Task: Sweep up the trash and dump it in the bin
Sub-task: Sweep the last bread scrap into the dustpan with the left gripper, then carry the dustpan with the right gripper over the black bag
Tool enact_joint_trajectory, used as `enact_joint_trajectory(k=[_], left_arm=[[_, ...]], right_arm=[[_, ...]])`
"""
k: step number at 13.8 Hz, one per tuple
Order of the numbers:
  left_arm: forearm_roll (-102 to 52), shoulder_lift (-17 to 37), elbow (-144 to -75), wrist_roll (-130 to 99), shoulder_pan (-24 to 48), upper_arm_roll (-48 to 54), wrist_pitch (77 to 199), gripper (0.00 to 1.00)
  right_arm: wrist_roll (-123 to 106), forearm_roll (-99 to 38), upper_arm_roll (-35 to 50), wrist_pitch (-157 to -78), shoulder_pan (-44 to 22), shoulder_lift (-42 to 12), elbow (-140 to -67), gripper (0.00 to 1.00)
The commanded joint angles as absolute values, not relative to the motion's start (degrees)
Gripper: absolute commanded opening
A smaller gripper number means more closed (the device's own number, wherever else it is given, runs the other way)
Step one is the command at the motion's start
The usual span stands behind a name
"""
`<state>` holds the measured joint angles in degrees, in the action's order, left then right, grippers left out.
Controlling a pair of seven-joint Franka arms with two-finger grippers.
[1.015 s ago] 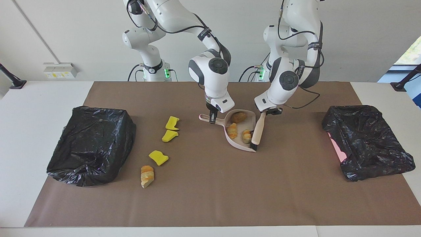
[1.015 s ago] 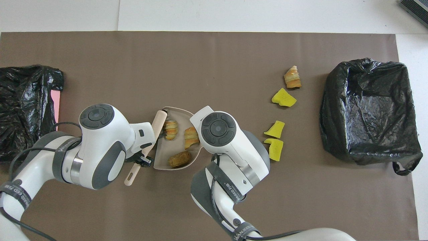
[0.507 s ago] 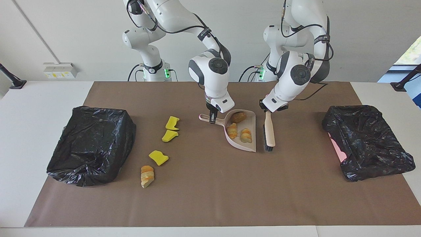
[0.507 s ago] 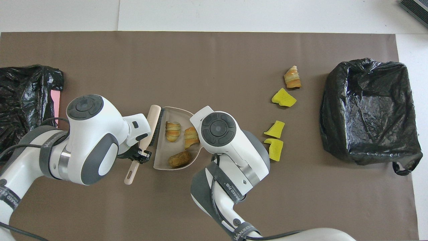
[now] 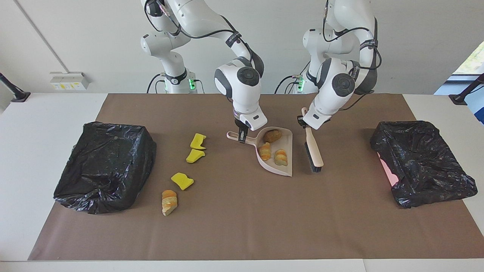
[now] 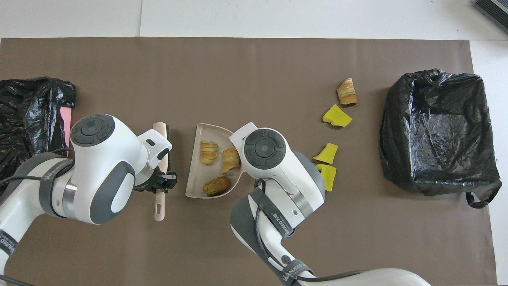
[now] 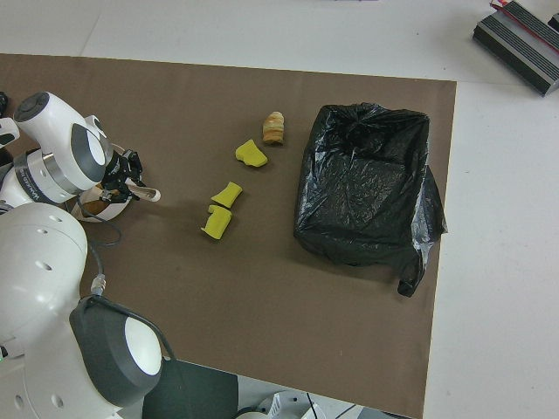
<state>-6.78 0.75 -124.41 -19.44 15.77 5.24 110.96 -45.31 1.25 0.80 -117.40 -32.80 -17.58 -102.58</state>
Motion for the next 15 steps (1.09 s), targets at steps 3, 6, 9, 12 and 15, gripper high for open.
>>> enact_joint_trajectory(k=[3,6,9,12,15], left_arm=[[-7.0,-6.7,-134.3,-26.2,22.3,5.3,115.0,0.0],[-7.7,-10.0,-137.8,-33.0,30.6,5.4,115.9,0.0],[-8.5,-10.2,-139.4,-42.7,40.1,5.4,117.8,0.0],[-12.3,-10.4,-141.3,-47.5,48.1,5.4,122.0,0.0],[-14.5,-11.9,-143.1,-49.0,52.5,5.4,123.2,0.0]], right_arm=[[-55.4,0.7,1.1,-108.0,-23.5,-7.8,-102.7,0.0],[-60.4,0.6,1.1,-107.2,-17.7,-5.1,-101.5,0.0],[-65.2,1.1,0.6,-105.7,-12.2,-2.1,-100.4,0.0],[-73.6,0.8,0.4,-103.8,-6.1,-1.7,-98.5,0.0],[-79.8,0.6,0.4,-101.3,0.7,-1.8,-95.8,0.0]])
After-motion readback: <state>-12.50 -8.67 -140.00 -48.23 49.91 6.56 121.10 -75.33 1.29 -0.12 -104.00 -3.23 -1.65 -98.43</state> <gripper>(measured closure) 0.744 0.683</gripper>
